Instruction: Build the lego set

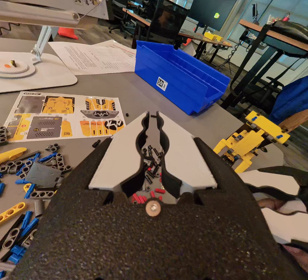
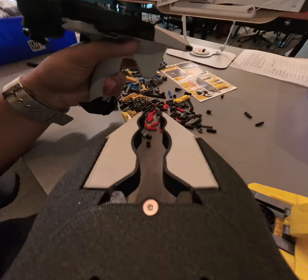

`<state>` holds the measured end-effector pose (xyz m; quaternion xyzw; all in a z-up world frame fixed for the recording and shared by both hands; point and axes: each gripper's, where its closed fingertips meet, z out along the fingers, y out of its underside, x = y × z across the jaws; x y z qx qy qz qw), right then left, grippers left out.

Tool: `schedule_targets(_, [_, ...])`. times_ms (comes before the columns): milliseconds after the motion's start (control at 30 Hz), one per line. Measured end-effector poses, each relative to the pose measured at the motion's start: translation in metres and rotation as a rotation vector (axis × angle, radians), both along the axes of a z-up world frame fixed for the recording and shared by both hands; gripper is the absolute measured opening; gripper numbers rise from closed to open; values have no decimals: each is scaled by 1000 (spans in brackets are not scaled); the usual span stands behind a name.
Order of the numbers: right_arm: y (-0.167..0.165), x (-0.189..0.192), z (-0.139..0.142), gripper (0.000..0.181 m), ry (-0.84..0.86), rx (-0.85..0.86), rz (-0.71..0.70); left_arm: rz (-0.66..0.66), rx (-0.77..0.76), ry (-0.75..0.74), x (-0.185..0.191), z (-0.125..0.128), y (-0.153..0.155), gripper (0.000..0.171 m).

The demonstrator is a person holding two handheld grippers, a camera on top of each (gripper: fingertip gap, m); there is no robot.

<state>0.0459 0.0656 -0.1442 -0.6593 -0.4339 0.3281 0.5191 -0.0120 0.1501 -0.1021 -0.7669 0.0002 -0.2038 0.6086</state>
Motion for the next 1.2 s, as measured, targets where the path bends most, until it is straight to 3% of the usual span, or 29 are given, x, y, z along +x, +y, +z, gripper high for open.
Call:
schedule_targets(133, [-4,-3,-2,17,-22,19,17,9,5,8,-1,-3,0,7])
schedule_targets(400, [-4,5,12,17,114,-49,61,-5,76,25,6,6,-2,8])
schedule_targets(1200, [-9,-4,13,17,106,-23,145,-28,51,-7,10,-9,-8,8])
